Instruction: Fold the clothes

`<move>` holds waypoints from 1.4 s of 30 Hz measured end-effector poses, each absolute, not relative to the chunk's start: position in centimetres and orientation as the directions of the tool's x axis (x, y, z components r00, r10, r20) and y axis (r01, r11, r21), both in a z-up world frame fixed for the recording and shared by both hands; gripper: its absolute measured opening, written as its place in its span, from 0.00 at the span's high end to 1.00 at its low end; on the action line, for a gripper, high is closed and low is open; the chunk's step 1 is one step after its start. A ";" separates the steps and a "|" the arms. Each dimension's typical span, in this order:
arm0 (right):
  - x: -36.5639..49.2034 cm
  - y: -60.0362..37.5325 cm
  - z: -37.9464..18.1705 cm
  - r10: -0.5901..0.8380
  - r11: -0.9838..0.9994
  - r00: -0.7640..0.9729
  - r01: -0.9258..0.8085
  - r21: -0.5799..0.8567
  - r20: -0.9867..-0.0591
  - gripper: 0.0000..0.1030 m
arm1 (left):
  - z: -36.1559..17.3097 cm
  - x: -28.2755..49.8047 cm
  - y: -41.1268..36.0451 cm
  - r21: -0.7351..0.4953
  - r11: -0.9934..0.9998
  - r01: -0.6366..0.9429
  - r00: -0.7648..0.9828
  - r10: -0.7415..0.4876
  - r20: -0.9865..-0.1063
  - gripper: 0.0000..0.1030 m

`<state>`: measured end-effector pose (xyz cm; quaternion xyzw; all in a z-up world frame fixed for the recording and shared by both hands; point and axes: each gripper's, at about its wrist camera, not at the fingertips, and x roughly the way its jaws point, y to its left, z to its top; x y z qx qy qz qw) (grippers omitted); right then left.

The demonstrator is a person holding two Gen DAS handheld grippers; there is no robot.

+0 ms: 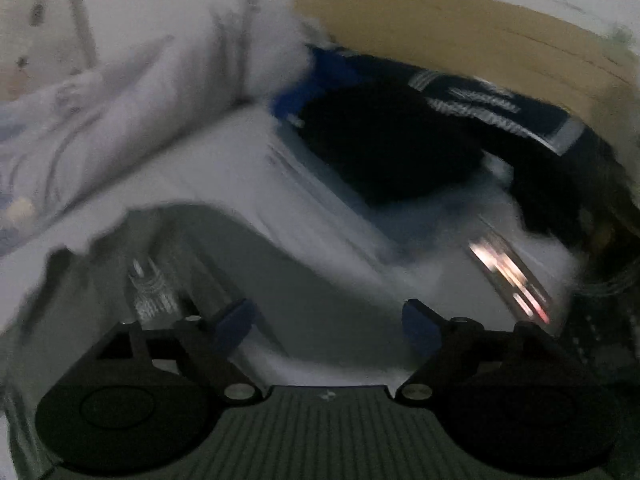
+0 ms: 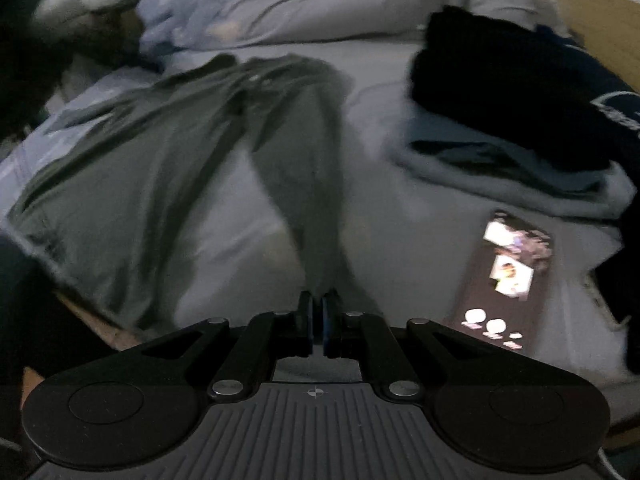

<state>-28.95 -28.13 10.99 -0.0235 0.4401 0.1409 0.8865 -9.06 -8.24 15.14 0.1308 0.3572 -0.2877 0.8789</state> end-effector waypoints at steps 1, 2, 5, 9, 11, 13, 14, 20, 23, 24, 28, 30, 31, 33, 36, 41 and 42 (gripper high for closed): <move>-29.1 -27.4 10.8 0.239 0.953 0.565 -0.292 0.080 -0.790 0.95 | 15.2 -6.7 -8.8 0.025 0.819 0.573 0.595 -0.394 -0.701 0.16; -29.2 -27.0 10.7 0.245 0.950 0.560 -0.302 0.081 -0.791 0.95 | 15.2 -4.4 -9.5 0.027 0.837 0.546 0.609 -0.374 -0.700 0.17; -29.4 -26.0 10.4 0.261 0.942 0.550 -0.326 0.085 -0.793 0.95 | 13.6 1.9 -11.0 0.056 0.881 0.470 0.628 -0.290 -0.722 0.20; -29.5 -26.1 10.1 0.277 0.939 0.543 -0.326 0.105 -0.793 0.95 | 9.6 8.7 -12.4 0.030 0.923 0.384 0.570 -0.211 -0.794 0.28; -29.4 -26.4 10.0 0.280 0.940 0.539 -0.320 0.115 -0.794 0.95 | 7.4 10.9 -13.1 0.042 0.934 0.355 0.548 -0.172 -0.819 0.33; -29.4 -26.9 9.8 0.278 0.943 0.536 -0.311 0.119 -0.797 0.95 | 5.5 12.2 -13.7 0.046 0.945 0.325 0.534 -0.143 -0.833 0.36; -29.4 -27.2 9.6 0.273 0.945 0.534 -0.305 0.119 -0.800 0.95 | 4.6 12.9 -13.8 0.041 0.949 0.313 0.524 -0.137 -0.840 0.39; -29.4 -30.3 8.7 0.257 0.959 0.529 -0.242 0.147 -0.808 0.94 | 1.7 15.4 -13.8 0.013 0.978 0.207 0.525 -0.100 -0.845 0.94; -29.7 -30.6 8.1 0.295 0.946 0.503 -0.272 0.175 -0.813 0.87 | 1.7 15.4 -12.5 -0.055 0.988 0.145 0.541 -0.126 -0.832 0.94; -29.8 -30.3 7.8 0.301 0.941 0.486 -0.288 0.174 -0.821 0.85 | 1.8 15.1 -12.3 -0.049 0.988 0.144 0.545 -0.120 -0.830 0.94; -30.5 -29.8 7.3 0.354 0.914 0.440 -0.351 0.205 -0.825 0.76 | 2.2 14.2 -11.3 -0.027 0.989 0.148 0.554 -0.105 -0.826 0.94; -30.8 -30.2 8.0 0.351 0.918 0.468 -0.343 0.200 -0.811 0.63 | 2.5 13.5 -11.0 -0.006 0.985 0.175 0.563 -0.105 -0.820 0.94; -30.8 -30.7 8.5 0.330 0.930 0.505 -0.318 0.184 -0.798 0.61 | 2.6 13.2 -10.9 0.002 0.983 0.185 0.564 -0.105 -0.819 0.94; -30.5 -31.1 8.9 0.302 0.943 0.540 -0.293 0.161 -0.786 0.53 | 3.0 12.7 -10.7 0.013 0.981 0.195 0.566 -0.102 -0.818 0.94; -29.8 -31.1 8.3 0.285 0.945 0.543 -0.296 0.138 -0.790 0.51 | 3.6 12.2 -10.4 0.007 0.983 0.181 0.569 -0.099 -0.817 0.94; -28.2 -30.5 6.3 0.260 0.947 0.537 -0.304 0.104 -0.802 0.86 | 4.8 12.4 -9.4 -0.082 0.989 0.125 0.591 -0.140 -0.795 0.94; -28.0 -30.1 5.8 0.252 0.944 0.528 -0.319 0.085 -0.811 0.96 | 5.3 12.7 -9.0 -0.110 0.988 0.106 0.602 -0.152 -0.784 0.94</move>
